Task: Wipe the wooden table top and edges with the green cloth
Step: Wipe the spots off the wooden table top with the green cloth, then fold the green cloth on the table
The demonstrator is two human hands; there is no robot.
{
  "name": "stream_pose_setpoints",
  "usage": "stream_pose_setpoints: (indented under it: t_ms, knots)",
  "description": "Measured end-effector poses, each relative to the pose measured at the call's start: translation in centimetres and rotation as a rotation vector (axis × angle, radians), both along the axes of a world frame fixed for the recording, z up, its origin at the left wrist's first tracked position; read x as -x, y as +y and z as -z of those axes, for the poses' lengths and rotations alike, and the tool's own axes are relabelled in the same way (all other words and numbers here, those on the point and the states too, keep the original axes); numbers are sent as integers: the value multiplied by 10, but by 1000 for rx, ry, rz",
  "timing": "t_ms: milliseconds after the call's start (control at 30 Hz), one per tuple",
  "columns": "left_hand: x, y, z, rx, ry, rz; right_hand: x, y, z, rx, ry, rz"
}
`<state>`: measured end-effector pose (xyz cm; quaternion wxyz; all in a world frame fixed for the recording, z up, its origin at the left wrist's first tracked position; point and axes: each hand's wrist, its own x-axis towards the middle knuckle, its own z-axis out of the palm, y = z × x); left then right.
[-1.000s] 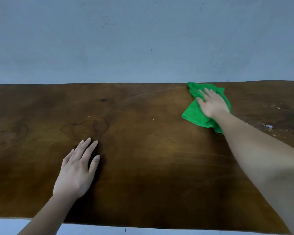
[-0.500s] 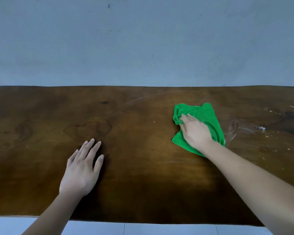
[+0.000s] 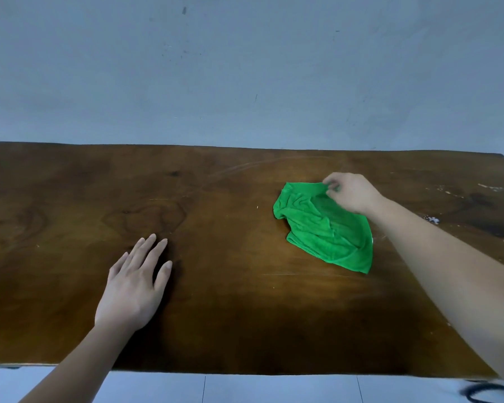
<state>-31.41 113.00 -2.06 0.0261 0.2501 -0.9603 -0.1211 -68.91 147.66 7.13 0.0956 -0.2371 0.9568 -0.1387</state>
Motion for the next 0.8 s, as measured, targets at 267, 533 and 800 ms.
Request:
stream_pose_setpoints:
  t_ms: [267, 533, 800]
  knots:
    - [1, 3, -4, 13, 10, 1, 37, 1, 29, -159, 57, 11]
    - [16, 20, -14, 43, 75, -38, 30, -1, -3, 113, -61, -59]
    - [110, 125, -61, -323, 304, 72, -9, 3, -76, 405, -224, -237]
